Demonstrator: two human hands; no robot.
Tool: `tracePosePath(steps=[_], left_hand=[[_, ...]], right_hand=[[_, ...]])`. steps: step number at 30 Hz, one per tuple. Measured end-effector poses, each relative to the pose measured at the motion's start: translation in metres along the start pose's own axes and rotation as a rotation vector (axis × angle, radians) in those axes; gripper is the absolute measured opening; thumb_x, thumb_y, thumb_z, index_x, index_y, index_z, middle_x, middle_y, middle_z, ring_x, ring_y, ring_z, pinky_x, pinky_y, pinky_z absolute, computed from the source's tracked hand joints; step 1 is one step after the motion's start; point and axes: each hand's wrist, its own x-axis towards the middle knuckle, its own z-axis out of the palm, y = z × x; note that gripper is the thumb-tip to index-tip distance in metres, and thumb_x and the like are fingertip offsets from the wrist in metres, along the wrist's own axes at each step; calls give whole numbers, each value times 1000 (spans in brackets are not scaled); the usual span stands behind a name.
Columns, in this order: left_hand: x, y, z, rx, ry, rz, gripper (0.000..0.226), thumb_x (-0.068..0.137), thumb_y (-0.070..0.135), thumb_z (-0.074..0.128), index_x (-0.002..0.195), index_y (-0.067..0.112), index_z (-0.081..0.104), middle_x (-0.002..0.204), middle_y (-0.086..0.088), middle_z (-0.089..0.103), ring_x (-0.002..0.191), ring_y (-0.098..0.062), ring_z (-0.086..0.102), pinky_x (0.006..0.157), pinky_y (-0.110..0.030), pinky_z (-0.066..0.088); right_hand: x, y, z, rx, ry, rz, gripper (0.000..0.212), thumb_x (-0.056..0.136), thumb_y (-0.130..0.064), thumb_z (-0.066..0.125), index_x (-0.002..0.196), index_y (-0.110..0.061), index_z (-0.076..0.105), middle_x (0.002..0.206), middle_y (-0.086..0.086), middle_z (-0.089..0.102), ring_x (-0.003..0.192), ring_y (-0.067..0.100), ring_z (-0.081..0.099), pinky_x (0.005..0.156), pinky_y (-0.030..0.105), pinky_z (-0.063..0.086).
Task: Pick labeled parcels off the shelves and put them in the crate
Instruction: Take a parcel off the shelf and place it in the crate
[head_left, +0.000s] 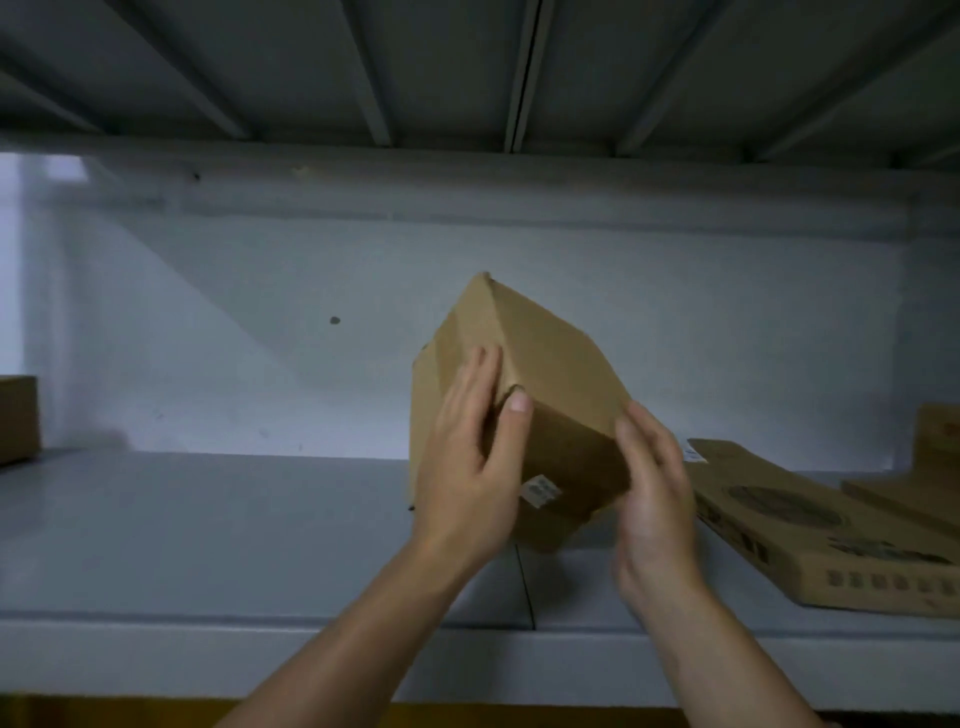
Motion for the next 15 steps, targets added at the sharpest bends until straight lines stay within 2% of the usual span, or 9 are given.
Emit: tracePosePath(steps=[2,4,6,7,9,11,13,15], left_hand=[[1,2,-1,8,-35,41,48,95,48,33,143,42,38,147,30,35,137,11,28,117,-35,29],[3,0,-2,26,-58,51,47,94,47,37,142,43,39,136,40,36,133,9,35,113,-37,36],[4,-4,-4,55,-14,30,52,88,60,43,139,50,37,127,50,30,131,2,38,108,-42,41],[5,-5,-6,73,18,-17,62,81,70,46,139,51,34,127,51,26,133,-1,35,108,-44,40],[6,-9,-11,111,32,-195,95,61,88,48,144,48,24,142,38,22,141,-8,23,113,-49,32],[6,-14,-16,58,14,-383,117,50,95,50,149,42,16,154,23,14,145,-16,19,114,-51,29],[6,-15,-20,-136,14,-509,115,55,86,60,151,41,14,156,10,20,141,-20,30,109,-41,34],[5,-13,-24,-312,20,-591,104,69,67,65,153,36,11,156,3,25,137,-22,36,100,-35,34]], right_hand=[[5,-2,-4,109,59,54,33,95,-14,56,128,-17,61,122,4,66,115,21,61,90,34,50],[10,-4,-9,168,89,96,35,95,-10,54,129,-14,61,121,5,67,115,22,61,90,35,49],[13,-5,-13,149,93,124,35,95,-9,52,129,-14,61,119,4,68,116,23,60,96,39,47],[14,-6,-14,131,87,133,34,96,-9,51,128,-15,61,119,4,67,117,23,59,99,41,46],[15,-7,-18,105,75,137,33,96,-9,51,126,-16,62,122,4,66,120,23,58,103,43,44],[14,-8,-18,73,53,126,33,96,-8,52,125,-16,63,125,4,65,121,22,57,104,43,44],[12,-11,-16,8,33,93,32,97,-7,51,124,-17,65,129,2,63,122,20,56,103,37,44],[10,-14,-11,-117,13,11,31,99,-6,49,120,-20,66,137,-3,57,127,14,50,104,30,40]])
